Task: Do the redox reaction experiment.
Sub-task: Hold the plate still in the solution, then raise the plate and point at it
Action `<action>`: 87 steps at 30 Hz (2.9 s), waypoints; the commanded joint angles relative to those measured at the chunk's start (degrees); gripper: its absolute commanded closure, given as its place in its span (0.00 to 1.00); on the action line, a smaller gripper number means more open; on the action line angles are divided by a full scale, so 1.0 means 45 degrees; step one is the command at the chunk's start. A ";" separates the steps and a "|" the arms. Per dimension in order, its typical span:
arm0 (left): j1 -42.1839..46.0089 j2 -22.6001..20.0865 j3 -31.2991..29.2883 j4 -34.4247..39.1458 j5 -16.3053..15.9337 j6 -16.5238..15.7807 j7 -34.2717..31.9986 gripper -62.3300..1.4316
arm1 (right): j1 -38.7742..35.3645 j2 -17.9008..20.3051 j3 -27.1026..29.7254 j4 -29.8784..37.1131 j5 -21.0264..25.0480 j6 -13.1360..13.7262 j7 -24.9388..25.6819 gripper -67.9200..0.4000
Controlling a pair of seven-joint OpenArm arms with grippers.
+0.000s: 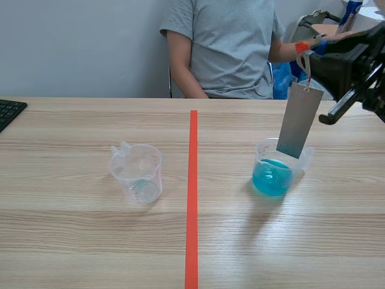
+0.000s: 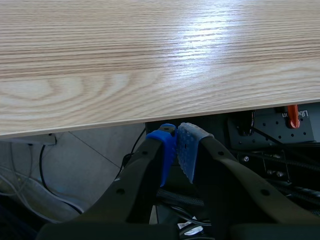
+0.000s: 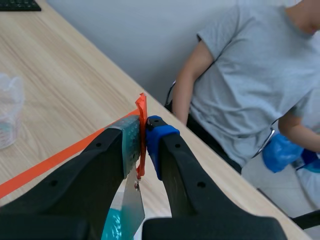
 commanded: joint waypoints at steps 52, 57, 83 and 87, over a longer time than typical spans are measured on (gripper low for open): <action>-0.6921 -0.6533 0.3419 0.0865 -0.0189 -0.3245 -0.0923 0.90 | 0.0180 0.0233 0.1078 0.2545 0.4041 0.0073 -0.2890 0.97; -1.0433 -0.6343 0.5663 0.0865 -0.0194 -0.3288 -0.0214 0.90 | 0.0180 0.0228 0.1078 0.2545 0.4041 0.0073 -0.2890 0.97; -2.1094 0.2001 1.2662 -0.3045 0.0199 -0.3094 0.3458 0.90 | 0.0180 0.0228 0.1078 0.2545 0.4041 0.0073 -0.2987 0.97; -2.1566 0.3089 1.2662 -0.4483 0.0500 -0.3099 0.2997 0.90 | 0.0180 0.0228 0.1078 0.2545 0.4041 0.0073 -0.2992 0.97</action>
